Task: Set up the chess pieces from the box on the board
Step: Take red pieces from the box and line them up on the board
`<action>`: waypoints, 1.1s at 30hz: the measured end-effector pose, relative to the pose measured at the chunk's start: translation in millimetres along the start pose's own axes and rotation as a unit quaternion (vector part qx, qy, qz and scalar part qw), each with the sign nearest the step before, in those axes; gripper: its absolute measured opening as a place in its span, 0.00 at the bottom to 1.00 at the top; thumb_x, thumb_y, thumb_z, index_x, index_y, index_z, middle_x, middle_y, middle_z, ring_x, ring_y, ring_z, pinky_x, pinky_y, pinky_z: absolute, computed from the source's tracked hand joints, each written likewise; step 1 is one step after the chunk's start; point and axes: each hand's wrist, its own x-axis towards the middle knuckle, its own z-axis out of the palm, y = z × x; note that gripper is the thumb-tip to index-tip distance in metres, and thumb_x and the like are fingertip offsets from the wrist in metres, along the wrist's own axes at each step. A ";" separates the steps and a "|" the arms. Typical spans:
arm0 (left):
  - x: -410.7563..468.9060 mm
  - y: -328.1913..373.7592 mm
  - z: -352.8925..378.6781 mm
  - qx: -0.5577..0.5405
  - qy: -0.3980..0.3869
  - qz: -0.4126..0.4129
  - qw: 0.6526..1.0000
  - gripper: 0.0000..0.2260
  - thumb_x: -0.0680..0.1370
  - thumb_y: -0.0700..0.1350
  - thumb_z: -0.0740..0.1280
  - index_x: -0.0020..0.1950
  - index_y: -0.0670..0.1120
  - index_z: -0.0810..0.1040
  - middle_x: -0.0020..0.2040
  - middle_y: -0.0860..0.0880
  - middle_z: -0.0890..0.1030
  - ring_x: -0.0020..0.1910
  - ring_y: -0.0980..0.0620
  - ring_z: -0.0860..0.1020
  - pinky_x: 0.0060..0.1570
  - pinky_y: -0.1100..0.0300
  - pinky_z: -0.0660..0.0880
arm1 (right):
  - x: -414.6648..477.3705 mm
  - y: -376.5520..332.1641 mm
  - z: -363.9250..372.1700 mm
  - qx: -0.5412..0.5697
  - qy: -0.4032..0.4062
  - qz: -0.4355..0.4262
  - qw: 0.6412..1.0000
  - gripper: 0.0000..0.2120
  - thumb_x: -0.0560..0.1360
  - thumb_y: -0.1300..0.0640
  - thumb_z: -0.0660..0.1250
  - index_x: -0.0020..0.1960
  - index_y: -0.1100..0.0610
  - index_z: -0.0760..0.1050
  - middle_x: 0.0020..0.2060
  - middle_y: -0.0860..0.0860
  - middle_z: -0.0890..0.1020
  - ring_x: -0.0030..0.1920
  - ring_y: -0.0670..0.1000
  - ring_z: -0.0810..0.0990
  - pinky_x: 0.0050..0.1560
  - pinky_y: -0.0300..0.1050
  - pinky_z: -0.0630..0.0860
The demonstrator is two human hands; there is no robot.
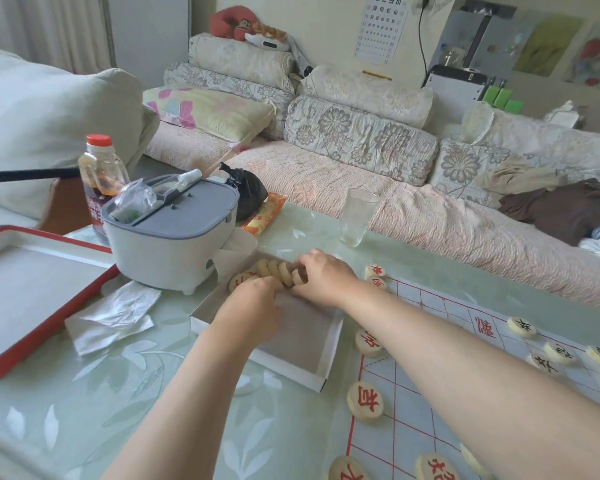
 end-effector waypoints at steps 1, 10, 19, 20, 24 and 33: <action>-0.6 -1.1 -1.6 -0.004 0.003 -0.003 1.000 0.18 0.76 0.43 0.66 0.66 0.48 0.74 0.60 0.48 0.77 0.60 0.48 0.73 0.55 0.61 0.68 | -1.6 -0.6 0.9 0.000 -0.001 0.006 1.000 0.26 0.70 0.43 0.73 0.65 0.49 0.74 0.60 0.51 0.74 0.62 0.55 0.75 0.59 0.46 0.71; -1.6 8.9 -10.3 -0.060 0.025 -0.007 0.998 0.10 0.80 0.46 0.61 0.59 0.47 0.76 0.54 0.47 0.79 0.56 0.45 0.76 0.49 0.56 0.70 | -32.3 -14.9 -8.7 0.173 0.041 -0.021 0.984 0.22 0.69 0.45 0.76 0.58 0.51 0.73 0.51 0.49 0.78 0.50 0.50 0.76 0.47 0.42 0.69; -11.6 4.6 -25.0 -0.093 0.067 -0.061 0.992 0.09 0.79 0.50 0.63 0.50 0.45 0.76 0.42 0.49 0.77 0.42 0.47 0.73 0.37 0.59 0.64 | -37.1 -29.2 -6.1 0.208 0.031 -0.063 0.976 0.36 0.65 0.61 0.77 0.70 0.46 0.70 0.58 0.48 0.77 0.51 0.46 0.77 0.52 0.34 0.70; -13.0 2.7 -26.4 -0.079 0.065 -0.067 0.992 0.10 0.79 0.49 0.61 0.50 0.44 0.77 0.41 0.49 0.76 0.42 0.46 0.73 0.38 0.59 0.65 | -33.4 -27.1 -4.5 0.195 0.026 -0.059 0.979 0.36 0.66 0.62 0.76 0.71 0.46 0.69 0.60 0.49 0.76 0.52 0.46 0.76 0.53 0.34 0.70; -13.7 -6.2 -28.7 -0.074 0.042 -0.108 0.991 0.13 0.79 0.46 0.57 0.53 0.44 0.80 0.47 0.44 0.80 0.48 0.43 0.77 0.45 0.58 0.72 | -17.6 -17.0 -0.6 0.093 0.035 -0.027 0.995 0.32 0.72 0.61 0.70 0.73 0.48 0.67 0.67 0.51 0.70 0.65 0.54 0.74 0.63 0.45 0.71; -14.6 2.3 -33.1 -0.047 0.015 -0.075 0.996 0.11 0.81 0.42 0.56 0.58 0.44 0.75 0.56 0.44 0.80 0.56 0.44 0.77 0.52 0.58 0.72 | 4.6 -11.9 6.1 -0.009 0.005 0.003 1.000 0.26 0.75 0.52 0.70 0.71 0.41 0.68 0.59 0.54 0.69 0.63 0.59 0.73 0.63 0.52 0.72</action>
